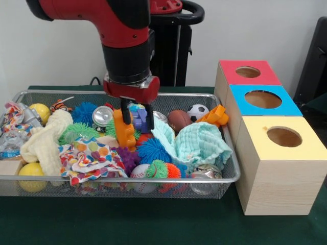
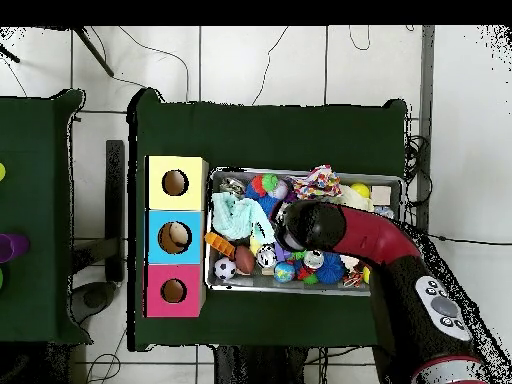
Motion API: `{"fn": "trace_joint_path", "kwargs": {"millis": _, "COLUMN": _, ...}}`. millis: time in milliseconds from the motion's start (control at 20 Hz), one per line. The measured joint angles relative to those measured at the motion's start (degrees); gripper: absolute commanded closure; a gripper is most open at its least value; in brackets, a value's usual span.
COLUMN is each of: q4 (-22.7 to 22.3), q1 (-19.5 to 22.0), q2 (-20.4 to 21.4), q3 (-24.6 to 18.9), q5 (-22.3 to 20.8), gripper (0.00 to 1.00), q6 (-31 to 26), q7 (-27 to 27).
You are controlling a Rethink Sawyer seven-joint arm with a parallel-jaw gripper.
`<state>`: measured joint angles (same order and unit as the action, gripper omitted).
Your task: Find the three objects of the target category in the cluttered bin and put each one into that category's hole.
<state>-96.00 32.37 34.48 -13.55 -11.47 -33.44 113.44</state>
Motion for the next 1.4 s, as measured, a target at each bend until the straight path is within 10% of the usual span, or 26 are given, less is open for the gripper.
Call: {"fn": "trace_joint_path", "kwargs": {"millis": 1400, "q4": 2.84, "q1": 7.70, "q2": -4.64, "q3": -5.29, "q5": -7.11, "gripper": 0.00, "q6": -2.05, "q7": -0.02}}
